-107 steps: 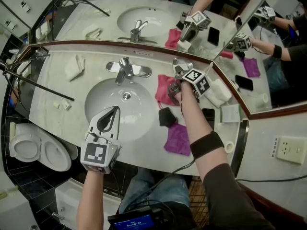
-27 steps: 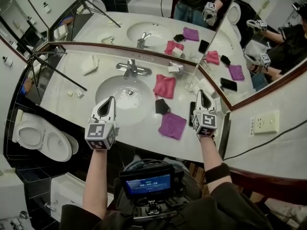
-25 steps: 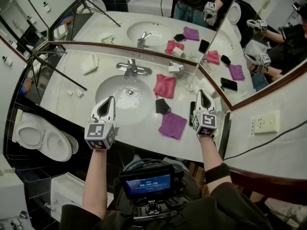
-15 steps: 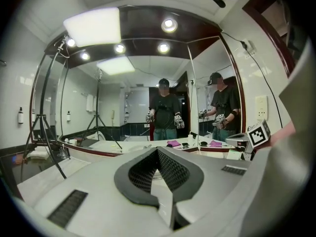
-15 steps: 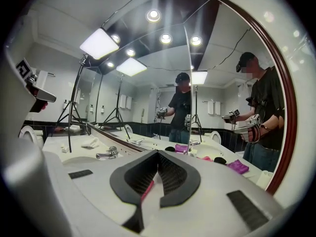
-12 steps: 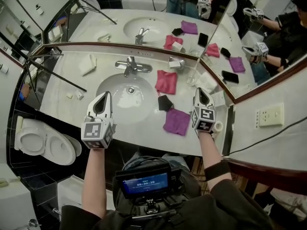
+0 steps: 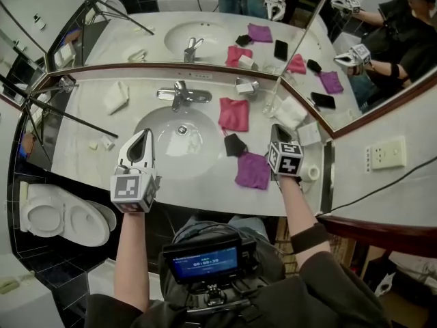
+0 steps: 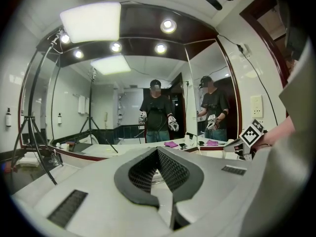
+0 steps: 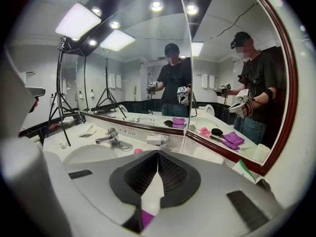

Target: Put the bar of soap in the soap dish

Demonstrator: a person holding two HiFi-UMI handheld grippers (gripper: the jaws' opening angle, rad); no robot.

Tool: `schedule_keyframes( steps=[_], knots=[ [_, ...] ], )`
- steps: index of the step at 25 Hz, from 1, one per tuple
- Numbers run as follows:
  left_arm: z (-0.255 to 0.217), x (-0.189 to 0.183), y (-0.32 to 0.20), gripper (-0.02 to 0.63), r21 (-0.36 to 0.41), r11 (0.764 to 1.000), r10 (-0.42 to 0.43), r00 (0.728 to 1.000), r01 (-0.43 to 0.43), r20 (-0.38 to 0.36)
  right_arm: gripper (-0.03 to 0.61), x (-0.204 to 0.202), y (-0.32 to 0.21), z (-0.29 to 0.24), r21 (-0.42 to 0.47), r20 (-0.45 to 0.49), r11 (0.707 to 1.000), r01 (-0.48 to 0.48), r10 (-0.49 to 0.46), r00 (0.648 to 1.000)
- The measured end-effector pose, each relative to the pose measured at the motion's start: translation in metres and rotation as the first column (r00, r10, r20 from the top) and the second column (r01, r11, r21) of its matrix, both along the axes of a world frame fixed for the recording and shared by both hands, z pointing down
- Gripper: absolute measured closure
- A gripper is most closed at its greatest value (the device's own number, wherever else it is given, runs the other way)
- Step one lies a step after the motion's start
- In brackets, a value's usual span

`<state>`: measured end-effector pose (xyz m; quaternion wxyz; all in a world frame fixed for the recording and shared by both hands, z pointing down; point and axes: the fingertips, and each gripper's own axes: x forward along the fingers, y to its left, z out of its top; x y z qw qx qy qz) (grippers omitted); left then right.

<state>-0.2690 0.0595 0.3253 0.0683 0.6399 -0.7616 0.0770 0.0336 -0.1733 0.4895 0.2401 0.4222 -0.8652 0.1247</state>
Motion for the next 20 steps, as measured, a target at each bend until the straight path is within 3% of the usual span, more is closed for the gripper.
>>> schedule_keyframes(
  steps=[4,8,17,20],
  knots=[
    [0.006,-0.006,-0.002,0.61,-0.001,1.0,0.028,1.0,-0.028,-0.012,0.534,-0.022,-0.004,0.015,-0.138,-0.042,0.99,0.033,-0.04,0.998],
    [0.018,-0.01,-0.004,0.61,-0.015,0.998,0.052,0.998,-0.053,-0.029,0.396,-0.063,-0.024,0.022,-0.259,-0.039,0.962,0.083,-0.096,0.995],
    [0.066,-0.017,-0.007,0.61,-0.096,0.994,0.049,0.996,-0.055,-0.07,0.202,-0.136,-0.085,0.046,-0.403,-0.17,0.907,0.121,-0.204,0.964],
    [0.076,-0.017,-0.008,0.61,-0.104,0.994,0.028,0.995,-0.038,-0.091,0.176,-0.146,-0.109,0.055,-0.421,-0.202,0.901,0.104,-0.205,0.958]
  ],
)
